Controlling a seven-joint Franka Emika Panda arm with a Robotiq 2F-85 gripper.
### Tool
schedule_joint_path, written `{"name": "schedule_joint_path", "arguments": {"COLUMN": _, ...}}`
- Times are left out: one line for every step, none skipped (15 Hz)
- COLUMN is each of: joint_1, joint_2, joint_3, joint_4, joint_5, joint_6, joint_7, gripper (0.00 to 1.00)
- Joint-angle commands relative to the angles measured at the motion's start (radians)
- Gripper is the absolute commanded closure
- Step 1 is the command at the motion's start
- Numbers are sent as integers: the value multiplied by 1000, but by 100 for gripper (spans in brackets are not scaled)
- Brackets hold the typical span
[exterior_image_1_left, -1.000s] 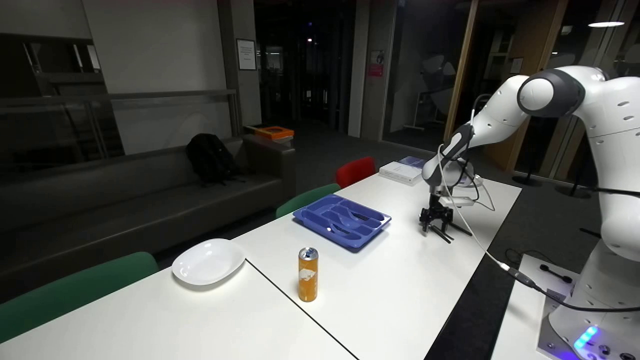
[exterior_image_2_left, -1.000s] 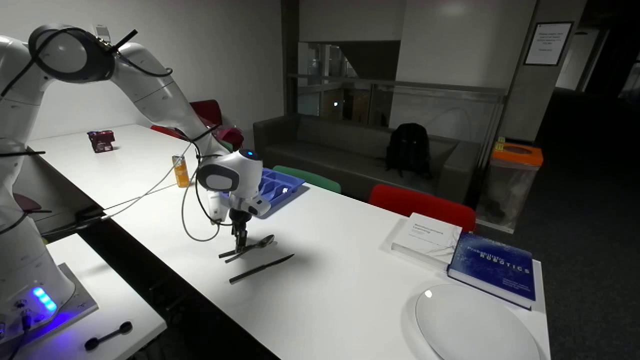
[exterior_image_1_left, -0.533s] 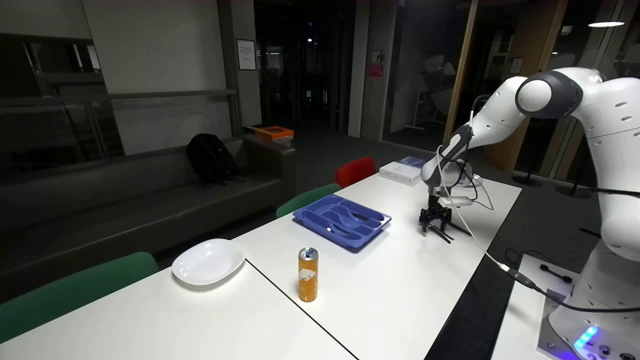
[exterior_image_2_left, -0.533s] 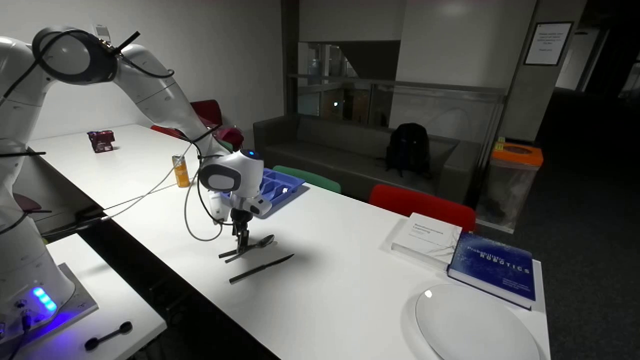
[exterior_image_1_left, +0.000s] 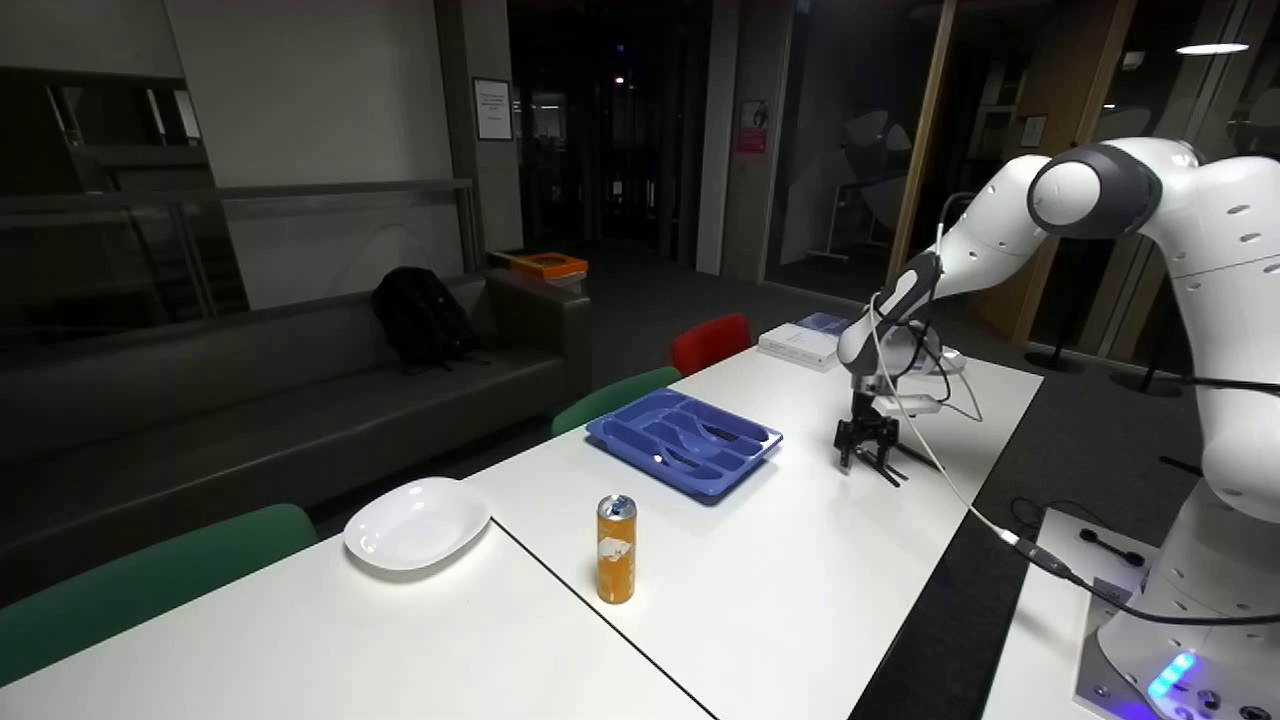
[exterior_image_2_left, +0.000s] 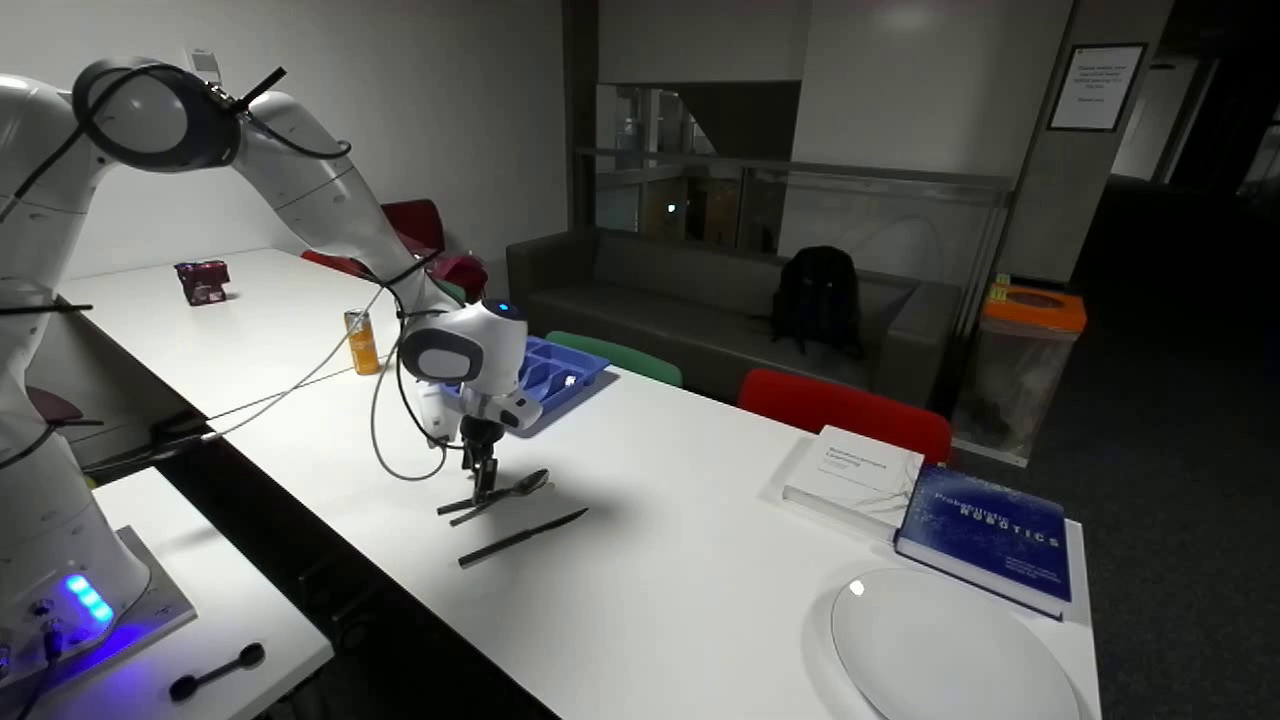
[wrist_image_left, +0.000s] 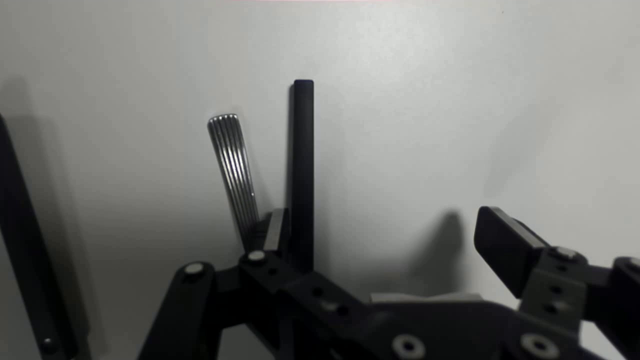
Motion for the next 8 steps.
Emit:
{"name": "schedule_joint_path", "arguments": {"joint_1": -7, "joint_2": 16, "joint_3": 8, "joint_4": 37, "joint_5": -33, "joint_6": -37, "joint_7": 18, "gripper": 0}}
{"name": "schedule_joint_path", "arguments": {"joint_1": -6, "joint_2": 19, "joint_3": 8, "joint_4": 40, "joint_5": -36, "joint_6": -38, "joint_7": 19, "gripper": 0}}
{"name": "schedule_joint_path", "arguments": {"joint_1": -6, "joint_2": 20, "joint_3": 9, "joint_4": 42, "joint_5": -37, "joint_6": -39, "joint_7": 20, "gripper": 0}}
{"name": "schedule_joint_path", "arguments": {"joint_1": -1, "joint_2": 19, "joint_3": 9, "joint_4": 40, "joint_5": -42, "joint_6": -33, "joint_7": 24, "gripper": 0}}
{"name": "schedule_joint_path", "arguments": {"joint_1": 7, "joint_2": 18, "joint_3": 7, "joint_4": 37, "joint_5": -50, "joint_6": -28, "joint_7": 30, "gripper": 0}}
{"name": "schedule_joint_path", "arguments": {"joint_1": 15, "joint_2": 18, "joint_3": 5, "joint_4": 34, "joint_5": -58, "joint_6": -22, "joint_7": 36, "gripper": 0}}
{"name": "schedule_joint_path", "arguments": {"joint_1": 28, "joint_2": 16, "joint_3": 3, "joint_4": 30, "joint_5": -72, "joint_6": -17, "joint_7": 47, "gripper": 0}}
{"name": "schedule_joint_path", "arguments": {"joint_1": 34, "joint_2": 15, "joint_3": 3, "joint_4": 29, "joint_5": -81, "joint_6": -18, "joint_7": 53, "gripper": 0}}
